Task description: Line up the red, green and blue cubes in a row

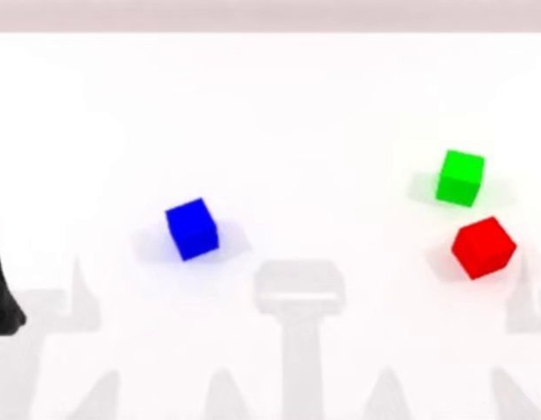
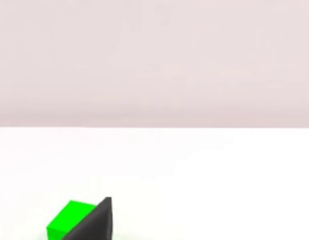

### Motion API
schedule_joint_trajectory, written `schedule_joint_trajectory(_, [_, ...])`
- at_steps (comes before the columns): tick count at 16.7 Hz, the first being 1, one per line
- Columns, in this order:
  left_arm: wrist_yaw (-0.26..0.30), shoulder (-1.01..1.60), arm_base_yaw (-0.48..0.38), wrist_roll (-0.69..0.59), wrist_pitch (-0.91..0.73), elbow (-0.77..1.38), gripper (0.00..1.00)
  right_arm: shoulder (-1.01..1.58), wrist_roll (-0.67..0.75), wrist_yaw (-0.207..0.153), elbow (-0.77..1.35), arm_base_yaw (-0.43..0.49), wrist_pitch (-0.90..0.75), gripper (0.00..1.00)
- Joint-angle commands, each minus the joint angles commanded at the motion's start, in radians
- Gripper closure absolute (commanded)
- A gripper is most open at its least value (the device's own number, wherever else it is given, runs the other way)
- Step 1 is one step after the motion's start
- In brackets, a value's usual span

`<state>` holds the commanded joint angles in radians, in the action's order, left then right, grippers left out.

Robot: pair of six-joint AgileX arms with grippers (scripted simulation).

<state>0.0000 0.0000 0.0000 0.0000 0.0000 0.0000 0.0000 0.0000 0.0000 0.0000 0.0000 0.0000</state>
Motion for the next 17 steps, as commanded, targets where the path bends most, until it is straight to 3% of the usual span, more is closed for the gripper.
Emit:
schedule_joint_trajectory(4, [0.0, 0.0, 0.0, 0.0, 0.0, 0.0, 0.0, 0.03, -0.002, -0.002, 0.03, 0.008, -0.022, 0.0])
schedule_joint_trajectory(8, [0.0, 0.0, 0.0, 0.0, 0.0, 0.0, 0.0, 0.22, -0.015, -0.005, 0.205, 0.041, -0.146, 0.0])
schedule_joint_trajectory(17, [0.0, 0.0, 0.0, 0.0, 0.0, 0.0, 0.0, 1.116, -0.067, 0.0, 0.839, 0.152, -0.635, 0.0])
